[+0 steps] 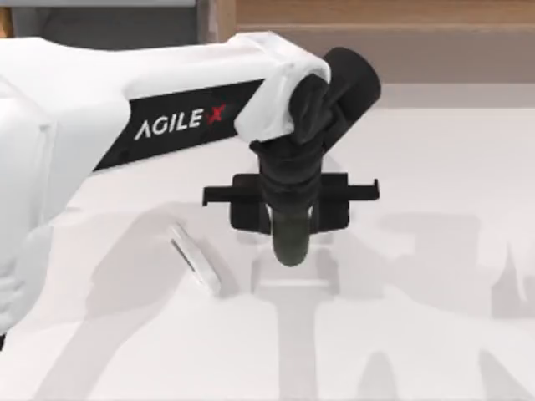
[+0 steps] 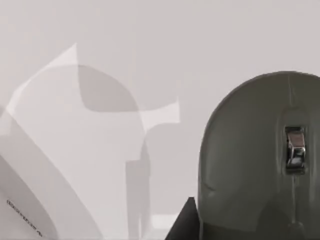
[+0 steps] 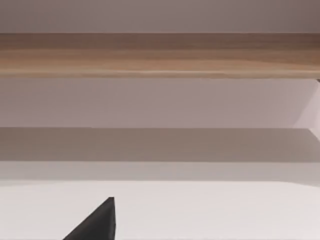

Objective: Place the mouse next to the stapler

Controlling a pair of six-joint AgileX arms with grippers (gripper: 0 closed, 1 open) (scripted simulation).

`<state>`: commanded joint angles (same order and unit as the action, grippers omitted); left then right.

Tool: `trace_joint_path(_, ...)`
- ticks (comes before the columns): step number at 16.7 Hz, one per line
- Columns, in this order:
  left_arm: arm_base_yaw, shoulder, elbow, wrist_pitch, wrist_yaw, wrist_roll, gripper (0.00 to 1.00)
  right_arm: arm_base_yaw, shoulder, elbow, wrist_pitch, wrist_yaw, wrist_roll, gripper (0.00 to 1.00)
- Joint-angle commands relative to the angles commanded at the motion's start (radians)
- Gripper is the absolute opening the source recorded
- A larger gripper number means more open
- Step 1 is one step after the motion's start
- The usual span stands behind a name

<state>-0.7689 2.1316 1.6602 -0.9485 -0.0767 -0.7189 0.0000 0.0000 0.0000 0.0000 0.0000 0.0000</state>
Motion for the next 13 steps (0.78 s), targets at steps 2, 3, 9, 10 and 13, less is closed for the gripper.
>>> trace_joint_path(2, 0.000, 0.007, -0.006, 0.004, 0.000, 0.000, 0.00, 0.000, 0.000, 0.000, 0.000, 0.000, 0.000, 1.00)
trace_joint_path(3, 0.000, 0.012, -0.010, 0.005, 0.000, 0.000, 0.00, 0.000, 0.000, 0.000, 0.000, 0.000, 0.000, 1.00)
trace_joint_path(9, 0.000, 0.046, -0.040, 0.006, 0.002, -0.001, 0.00, 0.000, 0.000, 0.000, 0.000, 0.000, 0.000, 1.00)
trace_joint_path(10, 0.000, 0.046, -0.040, 0.006, 0.002, -0.001, 0.00, 0.000, 0.000, 0.000, 0.000, 0.000, 0.000, 1.00)
trace_joint_path(13, 0.000, 0.046, -0.040, 0.006, 0.002, -0.001, 0.15, 0.000, 0.000, 0.000, 0.000, 0.000, 0.000, 1.00)
